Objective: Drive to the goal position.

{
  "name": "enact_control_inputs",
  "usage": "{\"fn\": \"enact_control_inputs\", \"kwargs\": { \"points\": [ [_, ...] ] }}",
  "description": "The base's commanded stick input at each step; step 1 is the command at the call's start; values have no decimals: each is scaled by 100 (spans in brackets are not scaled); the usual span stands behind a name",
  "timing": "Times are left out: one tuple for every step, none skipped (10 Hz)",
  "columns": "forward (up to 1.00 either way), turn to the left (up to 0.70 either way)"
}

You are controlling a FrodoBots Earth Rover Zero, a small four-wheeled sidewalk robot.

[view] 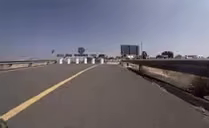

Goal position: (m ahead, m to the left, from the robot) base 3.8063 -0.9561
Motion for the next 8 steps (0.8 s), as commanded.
{"fn": "enact_control_inputs", "kwargs": {
  "points": [
    [100, 0],
    [100, 0],
    [100, -2],
    [100, -15],
    [100, -27],
    [100, -27],
    [100, 0],
    [100, 0]
  ]
}}
